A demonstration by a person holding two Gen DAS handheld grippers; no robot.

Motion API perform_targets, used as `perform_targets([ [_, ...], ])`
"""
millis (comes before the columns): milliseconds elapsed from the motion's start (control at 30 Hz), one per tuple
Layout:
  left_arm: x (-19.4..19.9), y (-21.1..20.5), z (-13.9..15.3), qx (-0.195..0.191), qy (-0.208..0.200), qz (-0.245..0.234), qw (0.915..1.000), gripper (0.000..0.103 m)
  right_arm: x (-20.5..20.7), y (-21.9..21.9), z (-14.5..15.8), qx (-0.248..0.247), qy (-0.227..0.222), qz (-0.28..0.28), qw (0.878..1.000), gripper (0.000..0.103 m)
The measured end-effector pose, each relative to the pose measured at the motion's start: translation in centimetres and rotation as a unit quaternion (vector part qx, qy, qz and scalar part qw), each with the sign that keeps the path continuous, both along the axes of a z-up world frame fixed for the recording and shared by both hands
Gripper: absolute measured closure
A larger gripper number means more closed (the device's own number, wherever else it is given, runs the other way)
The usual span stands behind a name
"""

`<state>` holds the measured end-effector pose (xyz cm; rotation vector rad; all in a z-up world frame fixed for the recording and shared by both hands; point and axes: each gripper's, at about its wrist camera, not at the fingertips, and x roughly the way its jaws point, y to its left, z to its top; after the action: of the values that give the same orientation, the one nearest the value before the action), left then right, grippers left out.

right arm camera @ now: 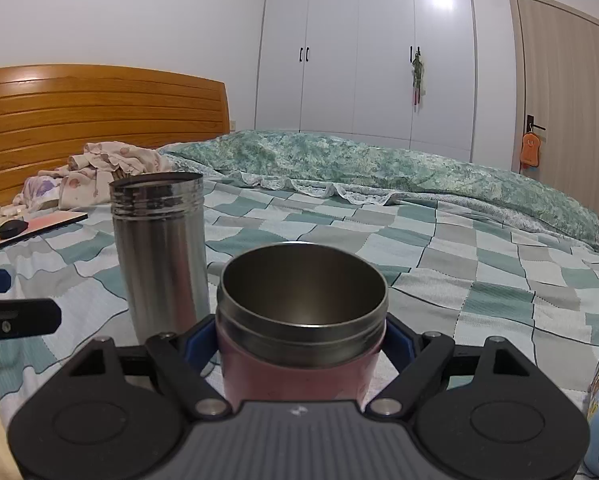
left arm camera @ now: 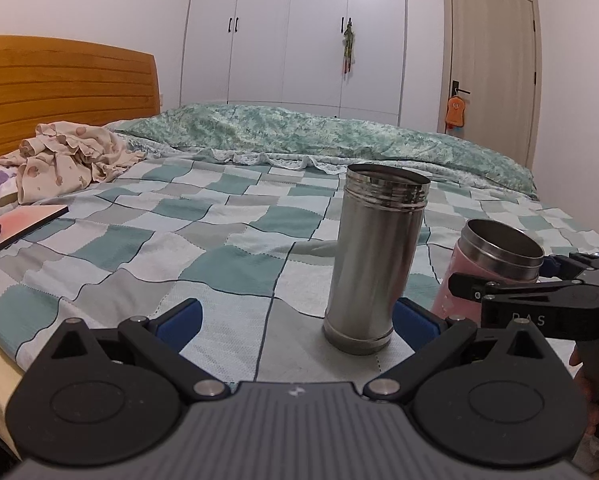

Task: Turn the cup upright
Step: 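Rotate the held pink tumbler upright and lower it beside the silver thermos, then open the right gripper and withdraw from the pink tumbler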

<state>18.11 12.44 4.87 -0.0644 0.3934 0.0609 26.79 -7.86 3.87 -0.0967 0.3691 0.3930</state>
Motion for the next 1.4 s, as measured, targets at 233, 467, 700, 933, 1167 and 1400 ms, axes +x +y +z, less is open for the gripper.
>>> perform_targets([
  [233, -0.8, -0.4, 0.7, 0.006, -0.015, -0.004, 0.9999, 0.000, -1.0, -0.6, 0.5, -0.003, 0.002, -0.004, 1.000, 0.005],
  [467, -5.2, -2.3, 2.7, 0.004, -0.075, -0.039, 0.9964, 0.000, -8.2, -4.1, 3.4, 0.018, -0.069, -0.004, 0.997, 0.000],
  [700, -10.7, -5.8, 3.4, 0.001, -0.130, -0.080, 0.9883, 0.000, -18.0, -8.4, 4.3, 0.008, -0.140, -0.028, 0.990, 0.000],
  [933, -15.6, -8.5, 0.6, -0.006, -0.169, -0.081, 0.9823, 0.000, -25.9, -12.2, 2.0, -0.010, -0.174, -0.071, 0.982, 0.000],
  [1167, -17.2, -10.6, -1.8, 0.006, -0.155, -0.080, 0.9846, 0.000, -29.9, -15.3, -0.9, -0.019, -0.175, -0.113, 0.978, 0.000],
  [1400, -17.6, -11.8, -4.4, 0.038, -0.162, -0.054, 0.9846, 0.000, -30.7, -17.1, -3.1, -0.003, -0.160, -0.147, 0.976, 0.000],
])
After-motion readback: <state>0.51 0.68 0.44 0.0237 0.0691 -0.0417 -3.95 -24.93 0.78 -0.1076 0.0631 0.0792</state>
